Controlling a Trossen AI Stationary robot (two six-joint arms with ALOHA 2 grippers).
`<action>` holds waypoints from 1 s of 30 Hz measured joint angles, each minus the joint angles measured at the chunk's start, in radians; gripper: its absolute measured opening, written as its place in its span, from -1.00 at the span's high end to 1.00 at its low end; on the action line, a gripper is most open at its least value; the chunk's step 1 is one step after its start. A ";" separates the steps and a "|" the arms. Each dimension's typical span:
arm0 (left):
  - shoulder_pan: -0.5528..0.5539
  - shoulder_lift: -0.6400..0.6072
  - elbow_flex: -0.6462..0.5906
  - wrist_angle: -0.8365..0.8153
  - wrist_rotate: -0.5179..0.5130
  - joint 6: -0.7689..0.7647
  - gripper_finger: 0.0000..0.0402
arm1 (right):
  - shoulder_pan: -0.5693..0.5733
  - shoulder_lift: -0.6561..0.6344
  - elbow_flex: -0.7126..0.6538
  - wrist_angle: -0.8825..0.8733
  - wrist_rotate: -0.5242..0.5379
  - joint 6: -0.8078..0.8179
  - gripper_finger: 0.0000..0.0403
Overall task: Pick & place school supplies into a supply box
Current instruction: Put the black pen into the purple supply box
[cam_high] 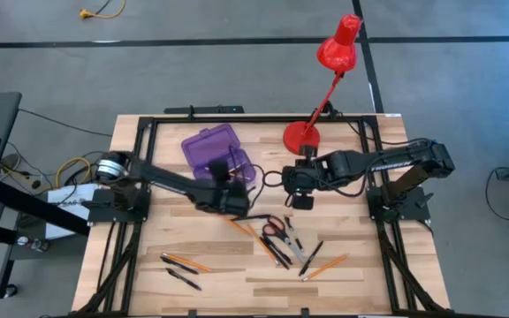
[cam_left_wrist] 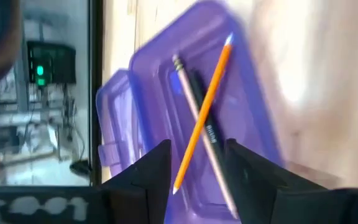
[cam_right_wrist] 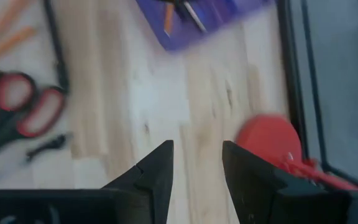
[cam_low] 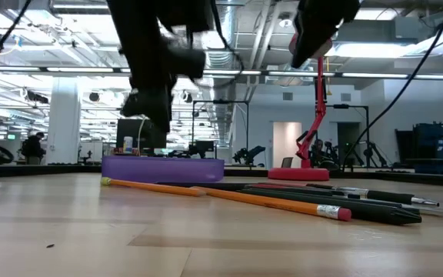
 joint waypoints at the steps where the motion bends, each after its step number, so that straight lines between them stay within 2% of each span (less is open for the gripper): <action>1: -0.023 -0.020 0.000 -0.003 0.000 -0.001 0.33 | 0.005 0.000 0.000 0.028 -0.016 -0.026 0.35; 7: -0.181 -0.116 0.002 -0.004 0.012 -0.040 0.35 | 0.027 0.026 0.003 0.216 -0.168 -0.131 0.35; 13: -0.356 -0.154 0.002 -0.030 -0.026 -0.139 0.35 | 0.027 0.182 0.001 0.305 -0.262 -0.192 0.35; 19: -0.517 -0.160 0.001 -0.204 -0.116 -0.423 0.35 | 0.017 0.339 0.000 0.379 -0.279 -0.242 0.35; 25: -0.682 -0.160 -0.016 -0.332 -0.183 -0.731 0.36 | -0.015 0.418 0.001 0.489 -0.425 -0.242 0.35; 30: -0.786 -0.160 -0.016 -0.413 -0.264 -0.938 0.36 | -0.021 0.456 0.000 0.572 -0.456 -0.234 0.35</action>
